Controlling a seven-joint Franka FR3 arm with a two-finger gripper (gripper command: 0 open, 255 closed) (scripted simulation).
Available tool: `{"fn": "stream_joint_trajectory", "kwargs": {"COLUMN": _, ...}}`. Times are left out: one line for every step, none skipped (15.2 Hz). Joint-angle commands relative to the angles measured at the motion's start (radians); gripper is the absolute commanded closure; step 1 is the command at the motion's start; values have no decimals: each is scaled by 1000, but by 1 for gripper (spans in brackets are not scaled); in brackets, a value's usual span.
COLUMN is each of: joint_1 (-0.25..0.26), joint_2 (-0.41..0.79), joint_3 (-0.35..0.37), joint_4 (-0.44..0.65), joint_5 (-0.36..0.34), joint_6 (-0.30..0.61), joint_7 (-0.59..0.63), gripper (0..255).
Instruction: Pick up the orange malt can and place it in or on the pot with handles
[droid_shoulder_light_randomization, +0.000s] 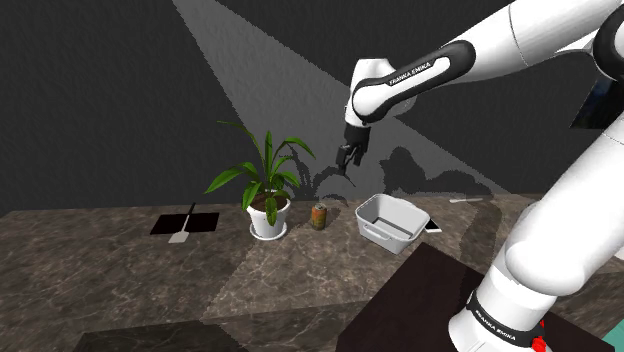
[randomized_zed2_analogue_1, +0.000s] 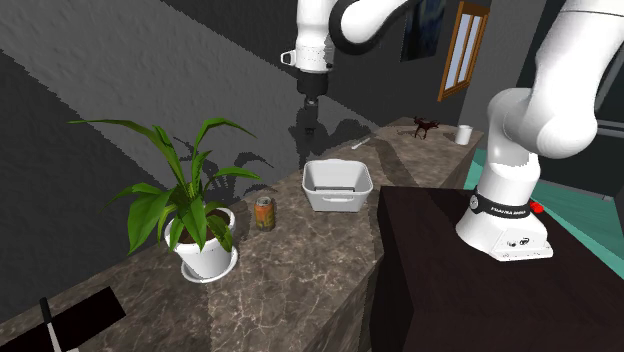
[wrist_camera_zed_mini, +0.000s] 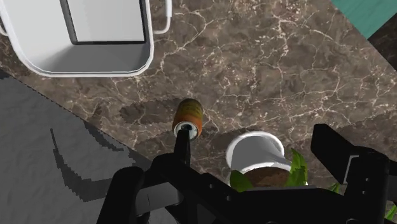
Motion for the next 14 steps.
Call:
{"fn": "stream_joint_trajectory", "kwargs": {"joint_1": -3, "joint_2": 74, "joint_3": -7, "joint_4": 21, "joint_5": 5, "joint_6": 47, "joint_7": -12, "gripper": 0}}
{"fn": "stream_joint_trajectory", "kwargs": {"joint_1": -5, "joint_2": 112, "joint_3": -11, "joint_4": 35, "joint_5": 9, "joint_6": 66, "joint_7": -20, "gripper": 0}}
{"fn": "stream_joint_trajectory", "kwargs": {"joint_1": -7, "joint_2": 149, "joint_3": -14, "joint_4": 51, "joint_5": 13, "joint_6": 85, "joint_7": -28, "gripper": 0}}
{"fn": "stream_joint_trajectory", "kwargs": {"joint_1": -9, "joint_2": 187, "joint_3": -17, "joint_4": 68, "joint_5": 17, "joint_6": 103, "joint_7": -36, "gripper": 0}}
{"fn": "stream_joint_trajectory", "kwargs": {"joint_1": -12, "joint_2": 226, "joint_3": -20, "joint_4": 86, "joint_5": 22, "joint_6": 120, "joint_7": -44, "gripper": 0}}
{"fn": "stream_joint_trajectory", "kwargs": {"joint_1": -15, "joint_2": 264, "joint_3": -22, "joint_4": 105, "joint_5": 27, "joint_6": 136, "joint_7": -53, "gripper": 0}}
{"fn": "stream_joint_trajectory", "kwargs": {"joint_1": -18, "joint_2": 302, "joint_3": -23, "joint_4": 126, "joint_5": 33, "joint_6": 150, "joint_7": -61, "gripper": 0}}
{"fn": "stream_joint_trajectory", "kwargs": {"joint_1": -21, "joint_2": 341, "joint_3": -24, "joint_4": 147, "joint_5": 38, "joint_6": 164, "joint_7": -69, "gripper": 0}}
{"fn": "stream_joint_trajectory", "kwargs": {"joint_1": -25, "joint_2": 379, "joint_3": -25, "joint_4": 170, "joint_5": 44, "joint_6": 176, "joint_7": -78, "gripper": 0}}
{"fn": "stream_joint_trajectory", "kwargs": {"joint_1": -29, "joint_2": 418, "joint_3": -25, "joint_4": 194, "joint_5": 50, "joint_6": 187, "joint_7": -86, "gripper": 0}}
{"fn": "stream_joint_trajectory", "kwargs": {"joint_1": -33, "joint_2": 457, "joint_3": -25, "joint_4": 220, "joint_5": 55, "joint_6": 197, "joint_7": -93, "gripper": 0}}
{"fn": "stream_joint_trajectory", "kwargs": {"joint_1": -38, "joint_2": 496, "joint_3": -24, "joint_4": 246, "joint_5": 61, "joint_6": 206, "joint_7": -101, "gripper": 0}}
{"fn": "stream_joint_trajectory", "kwargs": {"joint_1": -43, "joint_2": 535, "joint_3": -23, "joint_4": 274, "joint_5": 66, "joint_6": 214, "joint_7": -108, "gripper": 0}}
{"fn": "stream_joint_trajectory", "kwargs": {"joint_1": -48, "joint_2": 574, "joint_3": -22, "joint_4": 303, "joint_5": 70, "joint_6": 220, "joint_7": -115, "gripper": 0}}
